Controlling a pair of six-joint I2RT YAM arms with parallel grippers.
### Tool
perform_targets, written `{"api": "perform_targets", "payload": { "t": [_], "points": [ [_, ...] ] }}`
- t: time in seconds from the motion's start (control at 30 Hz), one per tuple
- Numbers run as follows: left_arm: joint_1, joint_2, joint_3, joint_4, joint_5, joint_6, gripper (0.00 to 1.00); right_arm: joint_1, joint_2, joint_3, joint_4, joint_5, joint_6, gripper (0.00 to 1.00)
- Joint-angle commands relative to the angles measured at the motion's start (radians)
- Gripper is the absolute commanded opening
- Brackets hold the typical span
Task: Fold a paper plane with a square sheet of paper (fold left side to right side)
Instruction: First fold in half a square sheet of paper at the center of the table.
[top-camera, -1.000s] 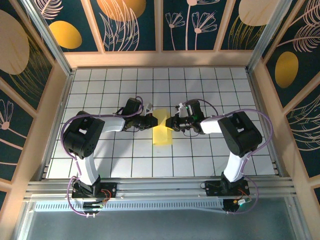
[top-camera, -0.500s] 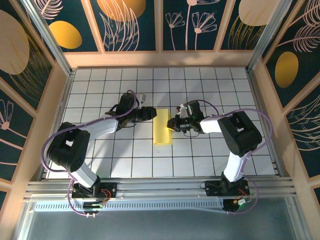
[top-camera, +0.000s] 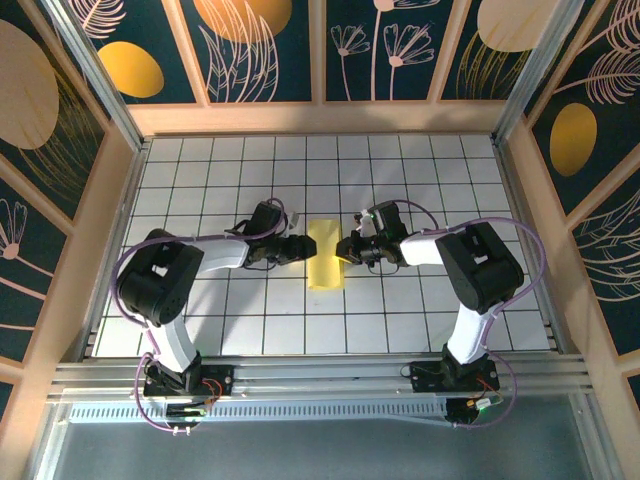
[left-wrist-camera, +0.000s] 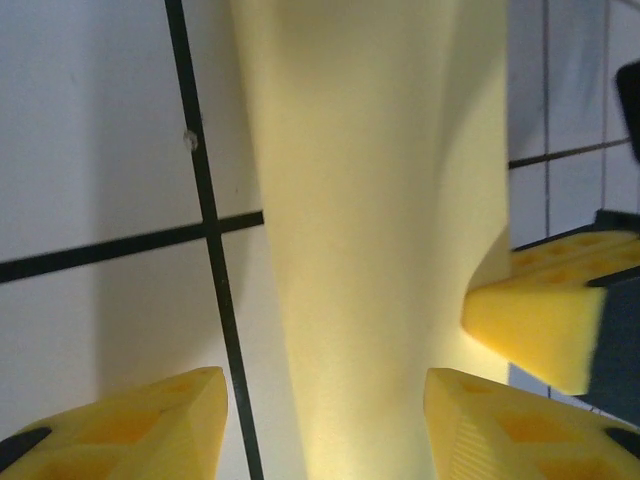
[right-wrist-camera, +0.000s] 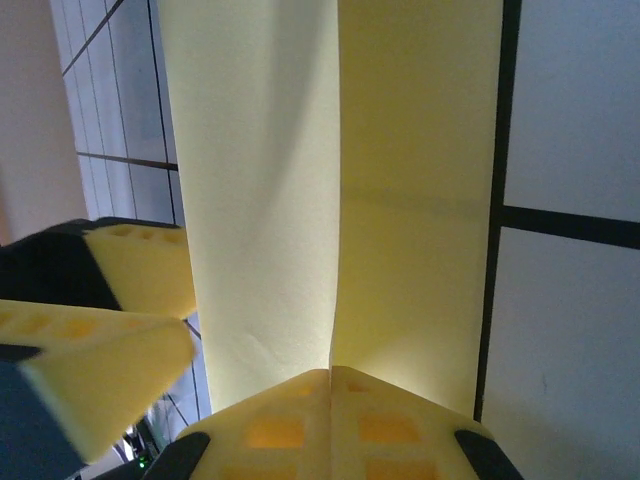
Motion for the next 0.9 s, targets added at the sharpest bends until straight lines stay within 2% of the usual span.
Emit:
{"api": "perform_targets", "payload": {
  "t": [0.0, 0.2, 0.37, 0.53, 0.67, 0.87],
  "points": [
    [-0.013, 0.039, 0.041, -0.012, 0.032, 0.02, 0.53, -0.003, -0.002, 0.024, -0.027, 0.022, -0.028, 0.0],
    [-0.018, 0.079, 0.066, -0.042, 0.0, 0.032, 0.44, -0.002, -0.008, 0.021, -0.03, 0.025, -0.03, 0.0],
    [-0.025, 0.092, 0.077, -0.097, -0.056, 0.041, 0.34, -0.006, -0.033, 0.014, -0.031, 0.032, -0.031, 0.15],
    [-0.038, 0.112, 0.093, -0.139, -0.095, 0.048, 0.33, -0.022, -0.086, 0.006, -0.085, 0.077, -0.061, 0.27],
    [-0.052, 0.131, 0.122, -0.175, -0.116, 0.059, 0.33, -0.052, -0.159, -0.011, -0.162, 0.168, -0.106, 0.35],
    [-0.071, 0.16, 0.16, -0.22, -0.132, 0.08, 0.34, -0.104, -0.288, -0.064, -0.204, 0.289, -0.132, 0.39]
  ]
}}
